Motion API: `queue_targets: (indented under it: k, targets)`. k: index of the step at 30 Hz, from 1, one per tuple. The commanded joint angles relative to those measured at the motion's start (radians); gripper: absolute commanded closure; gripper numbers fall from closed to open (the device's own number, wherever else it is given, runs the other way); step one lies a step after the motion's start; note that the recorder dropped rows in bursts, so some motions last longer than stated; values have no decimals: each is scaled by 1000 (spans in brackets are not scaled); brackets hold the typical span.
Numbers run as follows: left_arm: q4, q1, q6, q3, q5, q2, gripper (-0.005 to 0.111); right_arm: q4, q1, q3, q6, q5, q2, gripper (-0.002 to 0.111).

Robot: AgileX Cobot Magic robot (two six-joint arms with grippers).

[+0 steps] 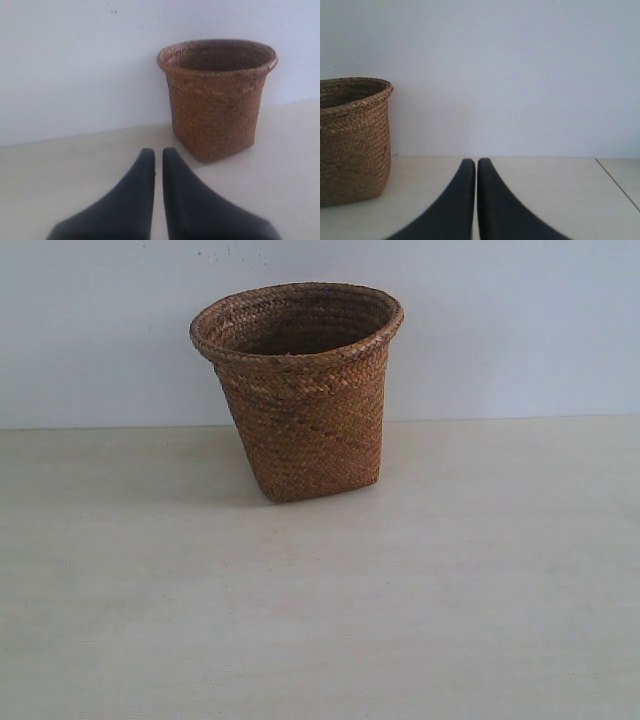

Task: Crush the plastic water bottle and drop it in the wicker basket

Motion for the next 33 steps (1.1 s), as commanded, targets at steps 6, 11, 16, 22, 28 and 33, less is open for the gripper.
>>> queue_targets:
  k: [6, 11, 16, 22, 28, 33]
  targets:
    - [-19, 1, -12, 177, -271, -72, 102, 5, -9, 158, -23, -124, -84, 108]
    - [-19, 1, -12, 256, -345, -72, 102, 3, -9, 218, -23, -141, -84, 108]
    - [-19, 1, -12, 332, -460, -72, 102, 3, -9, 288, -23, -205, -84, 108]
    - [-19, 1, -12, 346, -471, -72, 102, 5, -9, 321, -3, -157, -84, 108]
    - [-19, 1, -12, 346, -471, -72, 102, 5, -9, 321, -3, -155, -84, 108]
    - [-19, 1, -12, 346, -471, -72, 102, 5, -9, 321, -3, -155, -84, 108]
